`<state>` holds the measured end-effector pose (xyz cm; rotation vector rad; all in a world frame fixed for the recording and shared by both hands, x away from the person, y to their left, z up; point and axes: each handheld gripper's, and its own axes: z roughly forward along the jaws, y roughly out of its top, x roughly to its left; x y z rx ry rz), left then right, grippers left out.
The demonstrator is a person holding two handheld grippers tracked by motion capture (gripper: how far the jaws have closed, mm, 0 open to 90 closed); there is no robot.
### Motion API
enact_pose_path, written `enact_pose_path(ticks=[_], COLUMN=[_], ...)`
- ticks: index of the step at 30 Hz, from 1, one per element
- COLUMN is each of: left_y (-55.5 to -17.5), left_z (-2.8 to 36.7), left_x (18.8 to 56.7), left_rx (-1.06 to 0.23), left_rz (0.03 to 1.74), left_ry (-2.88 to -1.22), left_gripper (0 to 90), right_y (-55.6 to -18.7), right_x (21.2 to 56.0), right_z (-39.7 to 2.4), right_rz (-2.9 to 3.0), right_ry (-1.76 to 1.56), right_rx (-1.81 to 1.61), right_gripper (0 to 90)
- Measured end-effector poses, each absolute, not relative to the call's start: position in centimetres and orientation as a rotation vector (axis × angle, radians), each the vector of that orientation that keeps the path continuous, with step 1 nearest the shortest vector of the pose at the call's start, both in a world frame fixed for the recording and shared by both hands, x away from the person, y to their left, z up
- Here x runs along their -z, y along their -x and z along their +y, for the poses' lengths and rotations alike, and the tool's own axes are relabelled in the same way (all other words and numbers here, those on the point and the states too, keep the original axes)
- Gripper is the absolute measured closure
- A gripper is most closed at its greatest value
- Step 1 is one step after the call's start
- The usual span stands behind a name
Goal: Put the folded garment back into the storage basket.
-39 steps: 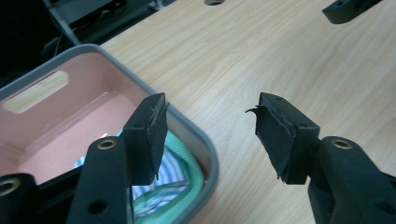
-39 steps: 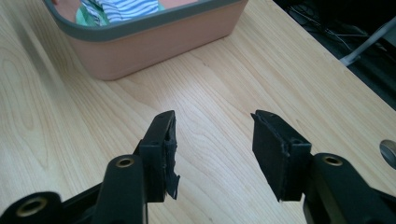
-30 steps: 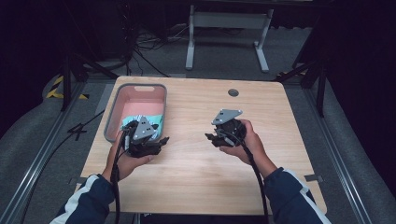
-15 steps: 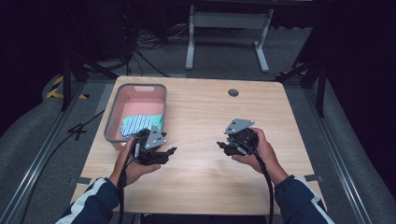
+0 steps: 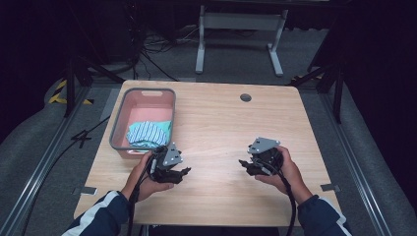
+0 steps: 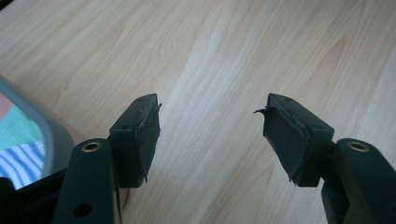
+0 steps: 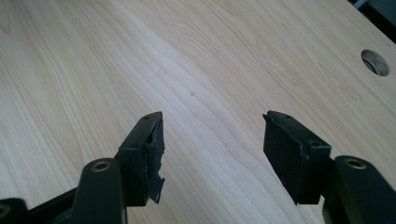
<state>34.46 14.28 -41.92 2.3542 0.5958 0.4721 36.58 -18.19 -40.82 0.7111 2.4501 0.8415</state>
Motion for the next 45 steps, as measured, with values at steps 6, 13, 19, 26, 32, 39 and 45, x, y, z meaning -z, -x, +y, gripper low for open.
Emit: enact_pose_path(ticks=[6,13,19,26,32,39,45], left_y=[-34.2,-34.3,-34.4,-34.1,-33.8,-33.6,-33.9], left_z=[14.2,14.5,14.8,14.7,14.8,14.8,14.9], left_x=[42.5,43.8,45.1,45.9,46.6,47.9,48.3], left_rx=[-0.445,-0.439,-0.389,-0.342,-0.279,-0.207,-0.196], left_rz=[0.576,0.6,0.613,0.597,0.601,0.586,0.554], left_ry=[-2.348,-2.389,-2.389,-2.393,-2.365,-2.365,-2.334], left_gripper=[34.4,31.8,29.5,26.2,23.5,17.9,12.8], right_y=[-35.8,-35.0,-34.6,-34.0,-33.4,-32.7,-32.6], right_x=[41.7,43.5,45.0,46.0,46.8,47.7,48.6], right_z=[-19.1,-20.9,-22.6,-24.2,-25.8,-27.8,-28.4], right_rz=[2.449,2.455,2.456,2.451,2.445,2.414,2.383], right_ry=[-0.693,-0.741,-0.796,-0.853,-0.924,-1.014,-1.065], right_rx=[-0.835,-0.851,-0.841,-0.882,-0.926,-1.017,-1.061], right_gripper=[35.9,32.9,30.9,29.6,27.5,25.9,21.0])
